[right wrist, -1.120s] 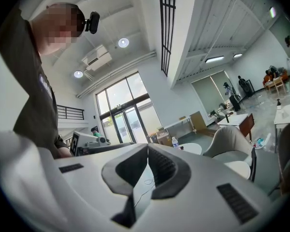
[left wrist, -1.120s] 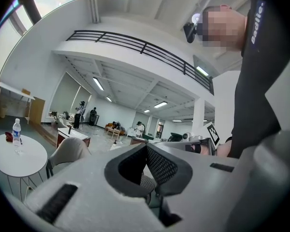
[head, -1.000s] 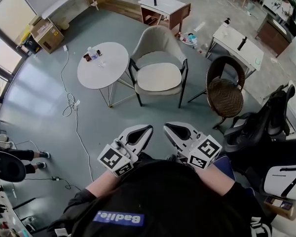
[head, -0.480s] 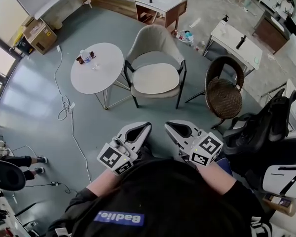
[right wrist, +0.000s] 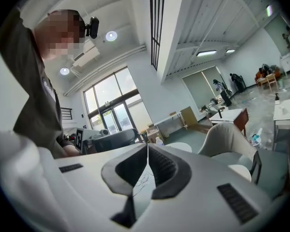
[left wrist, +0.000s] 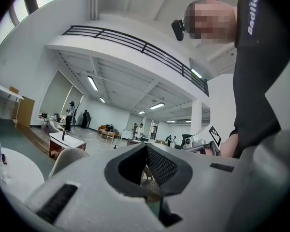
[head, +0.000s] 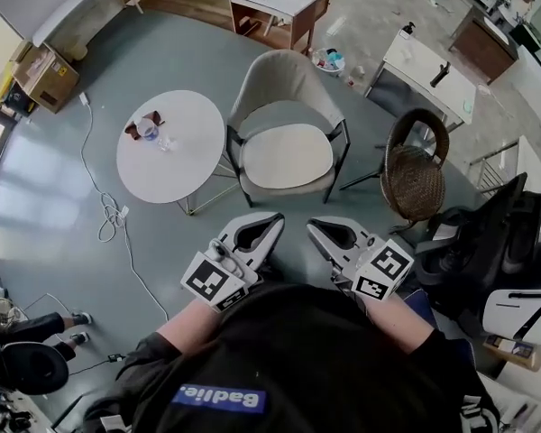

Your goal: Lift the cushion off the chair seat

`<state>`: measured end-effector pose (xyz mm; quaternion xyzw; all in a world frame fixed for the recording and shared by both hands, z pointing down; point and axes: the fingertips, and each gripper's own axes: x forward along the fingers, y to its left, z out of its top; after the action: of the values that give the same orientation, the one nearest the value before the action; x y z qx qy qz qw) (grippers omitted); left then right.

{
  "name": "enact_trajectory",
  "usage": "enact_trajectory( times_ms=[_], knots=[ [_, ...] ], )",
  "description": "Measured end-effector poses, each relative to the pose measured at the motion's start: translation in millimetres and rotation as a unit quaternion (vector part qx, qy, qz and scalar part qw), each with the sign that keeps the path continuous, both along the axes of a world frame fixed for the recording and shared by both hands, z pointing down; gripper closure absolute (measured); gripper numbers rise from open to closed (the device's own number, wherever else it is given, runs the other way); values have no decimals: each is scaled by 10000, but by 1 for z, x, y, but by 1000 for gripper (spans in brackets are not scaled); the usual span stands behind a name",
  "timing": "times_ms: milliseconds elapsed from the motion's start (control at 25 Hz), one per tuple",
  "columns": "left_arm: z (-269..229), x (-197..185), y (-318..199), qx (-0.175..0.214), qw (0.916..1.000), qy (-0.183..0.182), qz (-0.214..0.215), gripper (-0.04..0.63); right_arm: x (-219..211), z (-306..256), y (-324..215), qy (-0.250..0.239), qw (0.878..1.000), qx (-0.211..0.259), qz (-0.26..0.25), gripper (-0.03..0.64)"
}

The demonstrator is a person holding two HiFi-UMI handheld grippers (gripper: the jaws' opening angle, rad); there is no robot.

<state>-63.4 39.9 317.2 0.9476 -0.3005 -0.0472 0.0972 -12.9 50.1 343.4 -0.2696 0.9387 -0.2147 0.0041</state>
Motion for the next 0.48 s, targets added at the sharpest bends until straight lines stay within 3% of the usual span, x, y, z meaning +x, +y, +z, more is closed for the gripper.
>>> enact_trajectory(
  times_ms=[240,480],
  knots=[
    [14,-12,-41,-96,9998,-12,182,583,-2,18,-43,28,9988,-186,451,588],
    [36,0,-71,-279,9995,-34,116,583,14,51,-73,-52,9967,-592,547,588]
  ],
)
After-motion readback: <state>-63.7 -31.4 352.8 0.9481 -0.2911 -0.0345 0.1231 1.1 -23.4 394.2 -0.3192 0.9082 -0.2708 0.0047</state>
